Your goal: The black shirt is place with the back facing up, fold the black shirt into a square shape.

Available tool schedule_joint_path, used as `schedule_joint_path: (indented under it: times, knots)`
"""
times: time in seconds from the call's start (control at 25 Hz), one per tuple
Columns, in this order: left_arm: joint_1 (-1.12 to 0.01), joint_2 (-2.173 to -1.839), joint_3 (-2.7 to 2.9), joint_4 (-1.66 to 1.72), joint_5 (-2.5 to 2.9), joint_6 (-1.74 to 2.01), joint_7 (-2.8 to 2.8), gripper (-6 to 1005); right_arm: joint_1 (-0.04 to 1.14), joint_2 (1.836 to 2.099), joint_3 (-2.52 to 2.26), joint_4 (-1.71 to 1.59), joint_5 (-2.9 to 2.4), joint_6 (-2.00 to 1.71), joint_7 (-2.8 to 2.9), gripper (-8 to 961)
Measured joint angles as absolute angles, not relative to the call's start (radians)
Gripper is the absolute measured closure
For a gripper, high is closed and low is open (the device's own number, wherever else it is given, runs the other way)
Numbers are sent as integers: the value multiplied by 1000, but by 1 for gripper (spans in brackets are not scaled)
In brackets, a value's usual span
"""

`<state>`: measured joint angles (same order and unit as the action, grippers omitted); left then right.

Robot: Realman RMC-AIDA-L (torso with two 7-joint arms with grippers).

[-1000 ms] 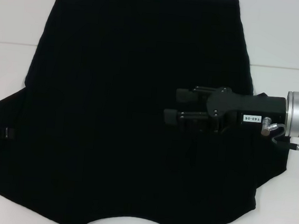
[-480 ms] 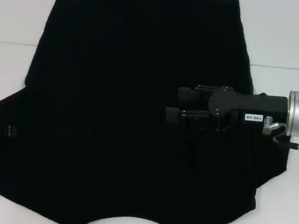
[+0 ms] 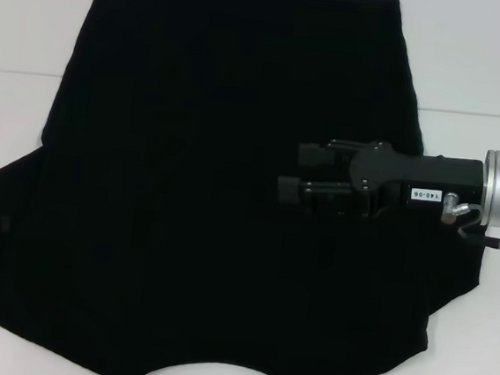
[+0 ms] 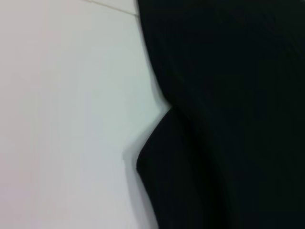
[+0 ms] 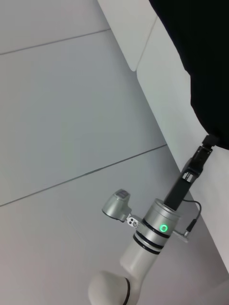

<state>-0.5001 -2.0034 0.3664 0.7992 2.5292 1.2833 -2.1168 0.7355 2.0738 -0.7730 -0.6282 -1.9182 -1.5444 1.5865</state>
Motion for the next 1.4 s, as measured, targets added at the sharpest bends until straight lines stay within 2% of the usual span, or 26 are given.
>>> schedule_joint_path:
  times: [0.4,0.72,1.4]
  knots:
    - [-506,-2008,368,799,2561,1269,-2117,748,735,2074,-773,-630,-1913,-1550,1586,101]
    - [-509,-2008,370,799,2565,1269,-2117,972,731,2074,-764,-631,-1910,-1552,1585,102]
    - [-499,-2008,359,850,2563,1269,-2140,997,726,2075,-752,-631,-1910,-1554,1584,104]
